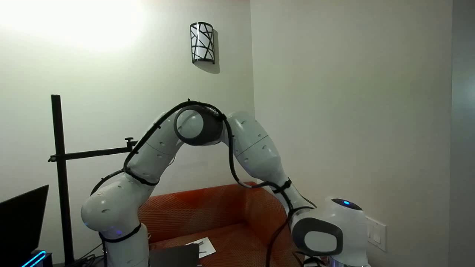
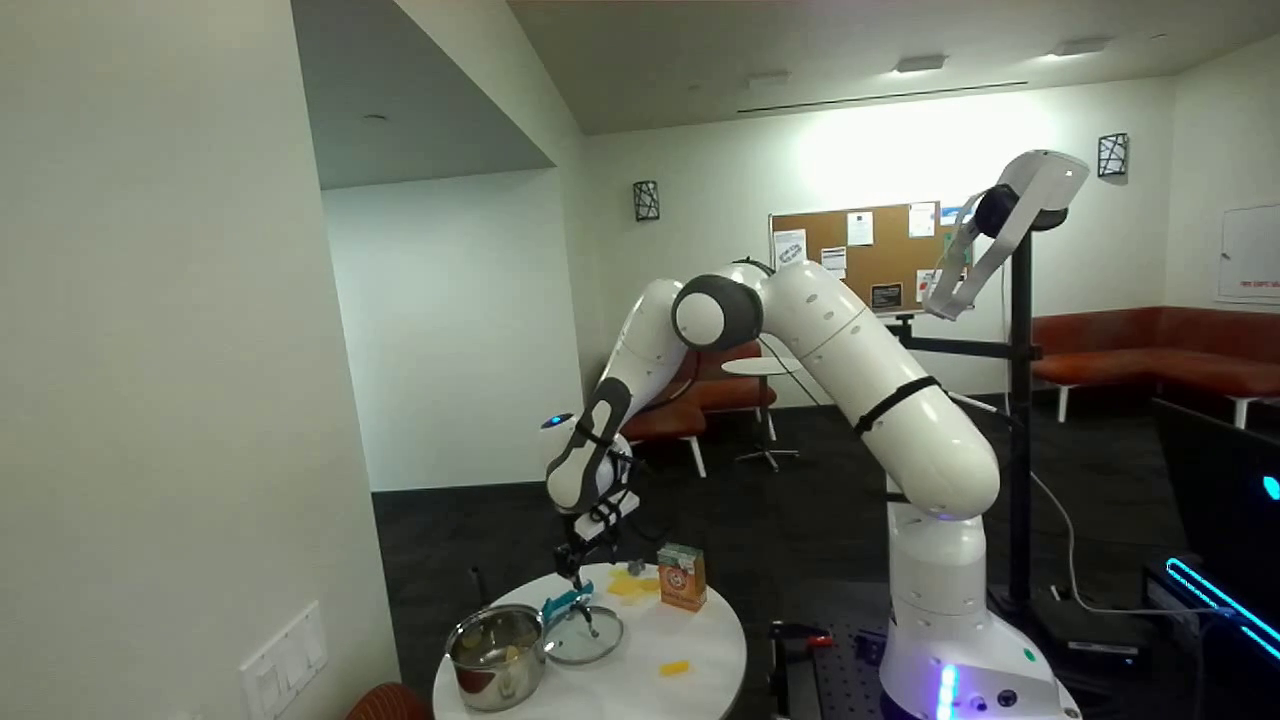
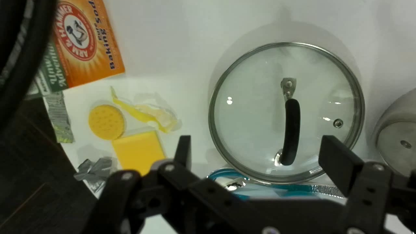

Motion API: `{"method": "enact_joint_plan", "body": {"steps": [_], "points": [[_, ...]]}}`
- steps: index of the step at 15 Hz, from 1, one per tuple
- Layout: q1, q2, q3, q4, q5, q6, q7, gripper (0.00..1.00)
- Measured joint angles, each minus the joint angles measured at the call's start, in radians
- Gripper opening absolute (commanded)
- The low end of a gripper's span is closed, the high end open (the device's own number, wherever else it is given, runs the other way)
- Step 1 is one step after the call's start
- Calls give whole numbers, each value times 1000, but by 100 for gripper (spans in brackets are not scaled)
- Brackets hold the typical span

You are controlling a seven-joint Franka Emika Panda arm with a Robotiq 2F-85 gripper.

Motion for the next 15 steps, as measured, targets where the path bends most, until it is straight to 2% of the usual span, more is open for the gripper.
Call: {"method": "enact_joint_plan", "body": {"steps": [6,15], "points": [[-71,91,60,93,22,-25,-156,100],[-85,152,85,157,22,-62,-240,100]]}}
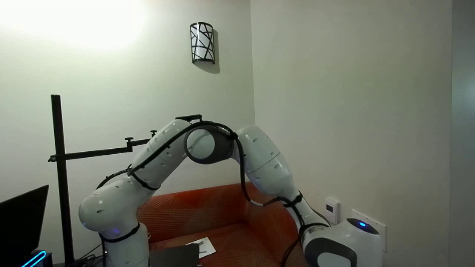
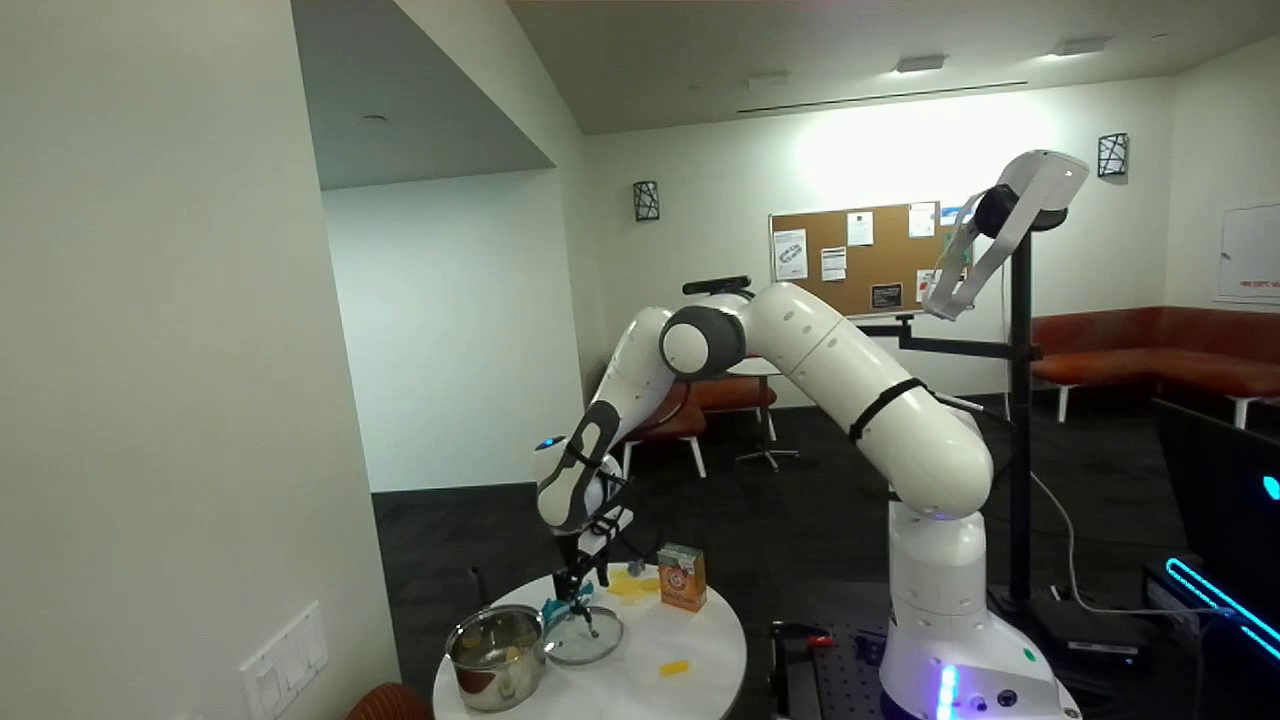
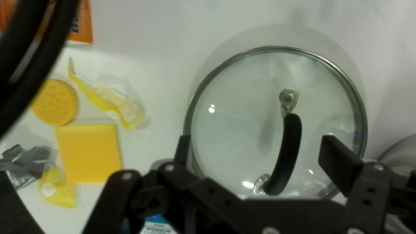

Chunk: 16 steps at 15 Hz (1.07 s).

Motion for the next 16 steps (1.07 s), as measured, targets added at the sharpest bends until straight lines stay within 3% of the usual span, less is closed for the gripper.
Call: {"method": "enact_joint_plan", "body": {"steps": [4,5,7,13,16], "points": [[0,14,0,13,0,-2,-11,100],[0,17,0,16,0,-2,-11,75],[0,24,0,19,0,-2,-11,66],[0,32,-1,20,0,-2,-11,18],[0,35,-1,20,0,-2,-11,0]]}}
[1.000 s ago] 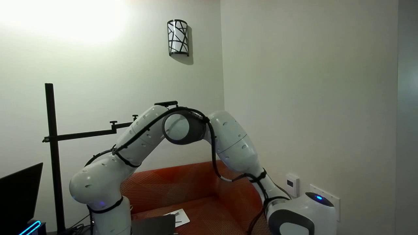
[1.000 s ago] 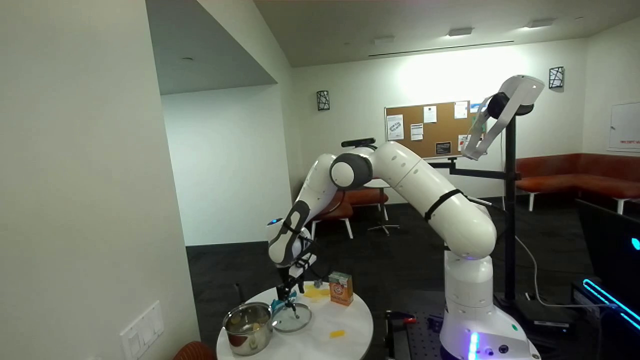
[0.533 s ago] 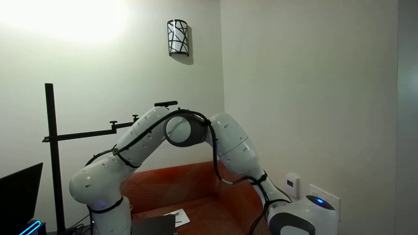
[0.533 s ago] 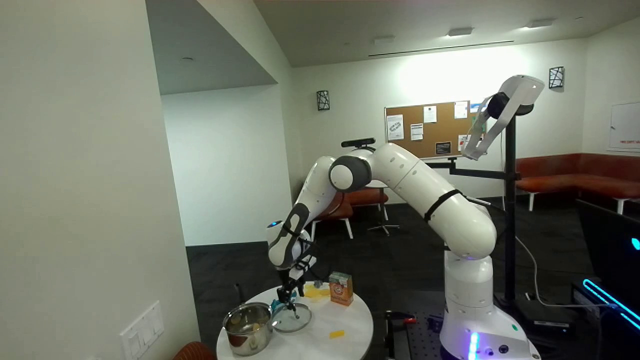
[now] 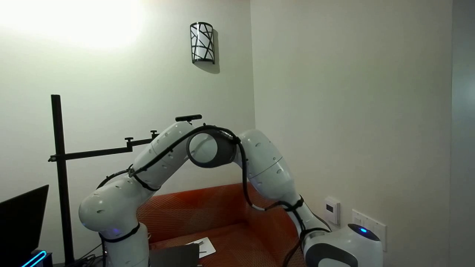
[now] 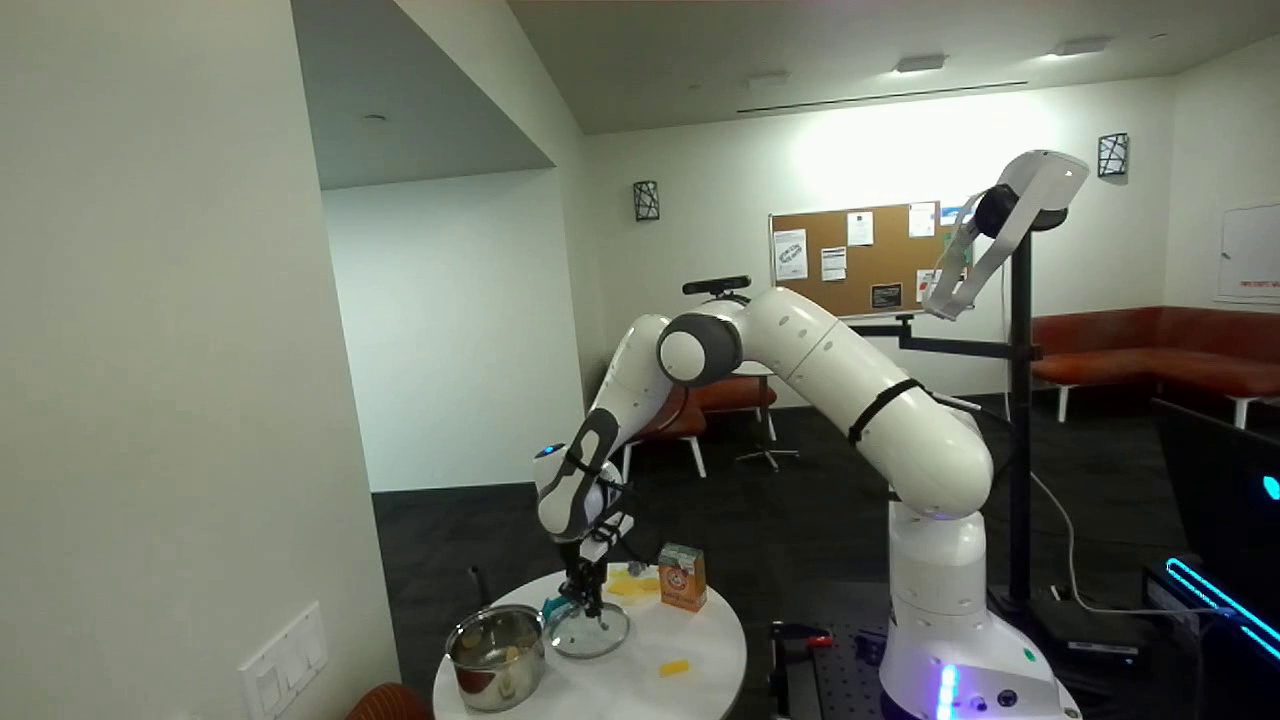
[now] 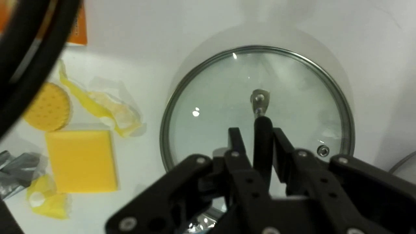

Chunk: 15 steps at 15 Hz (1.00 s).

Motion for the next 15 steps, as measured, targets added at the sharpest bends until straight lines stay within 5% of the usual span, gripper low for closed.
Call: {"method": "enact_joint_plan", "body": {"steps": [7,15], "points": [[19,5,-18,2,-3,0,8,4],[87,-10,-73,5,-4,-1,164,4]]}}
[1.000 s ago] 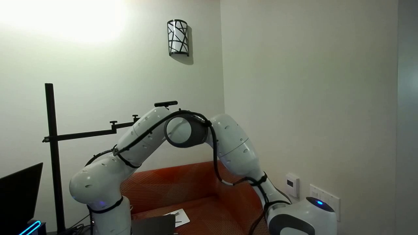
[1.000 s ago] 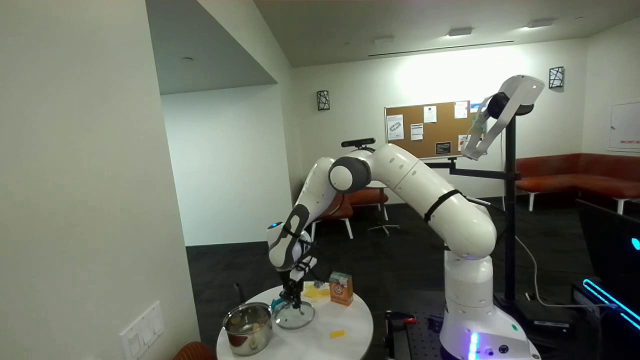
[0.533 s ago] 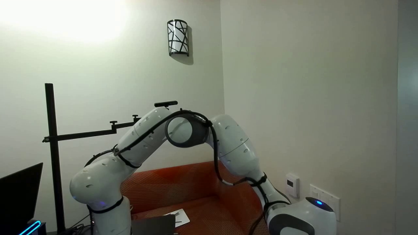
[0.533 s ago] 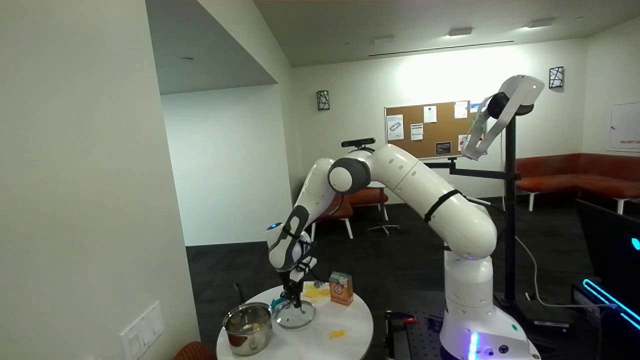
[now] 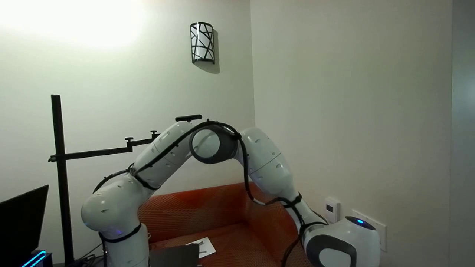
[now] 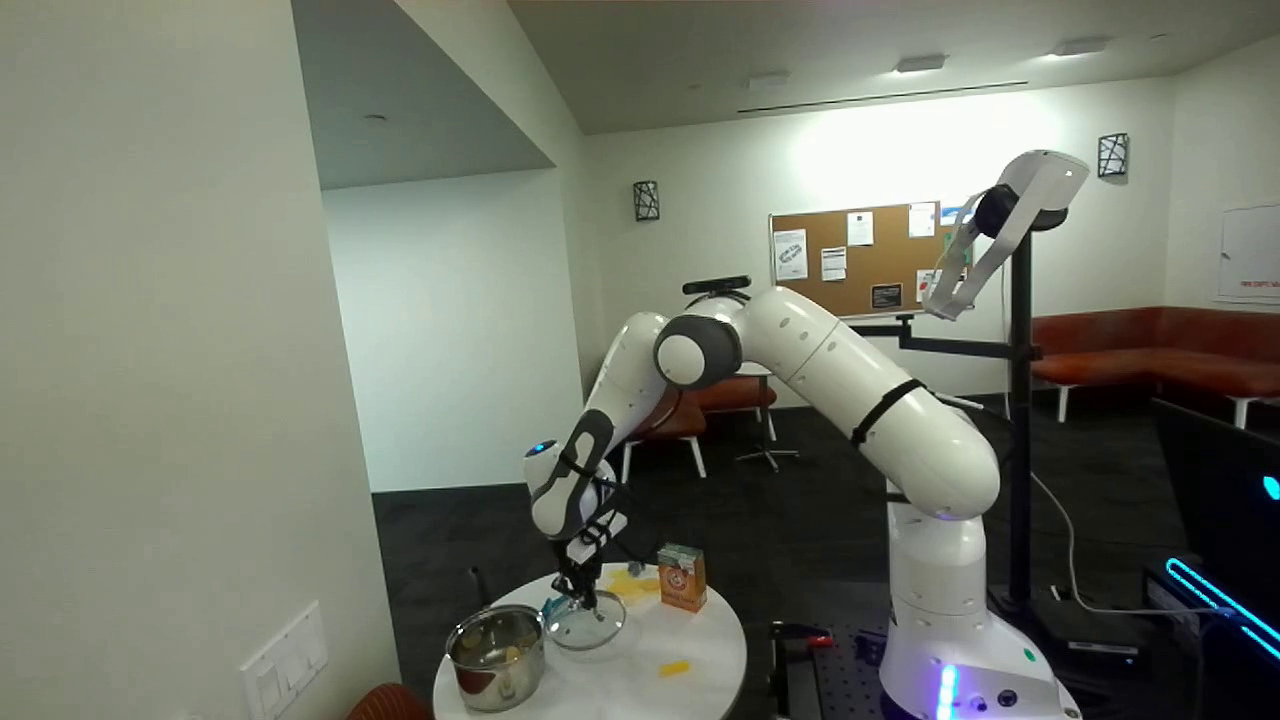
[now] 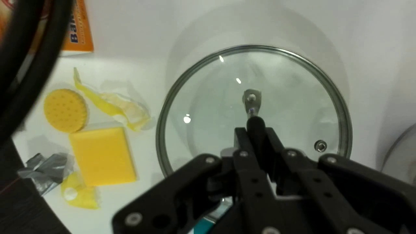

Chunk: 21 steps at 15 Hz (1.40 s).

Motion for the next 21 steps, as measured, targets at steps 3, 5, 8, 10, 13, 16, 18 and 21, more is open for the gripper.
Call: {"method": "enact_joint_plan", "body": {"steps": [3,5,8,10,13,16,18,21], "points": [[40,-14,-50,11,0,-10,140,4],[59,-17,-88,27,1,-24,231,4],[67,-23,-125,54,1,-47,319,4],[67,-36,-138,64,1,-53,349,4],[71,-73,-143,67,1,-53,360,4],[83,-120,-143,67,0,-53,360,4],[94,-149,-142,67,-1,-53,360,4],[99,-183,-120,67,-1,-54,345,4]]}}
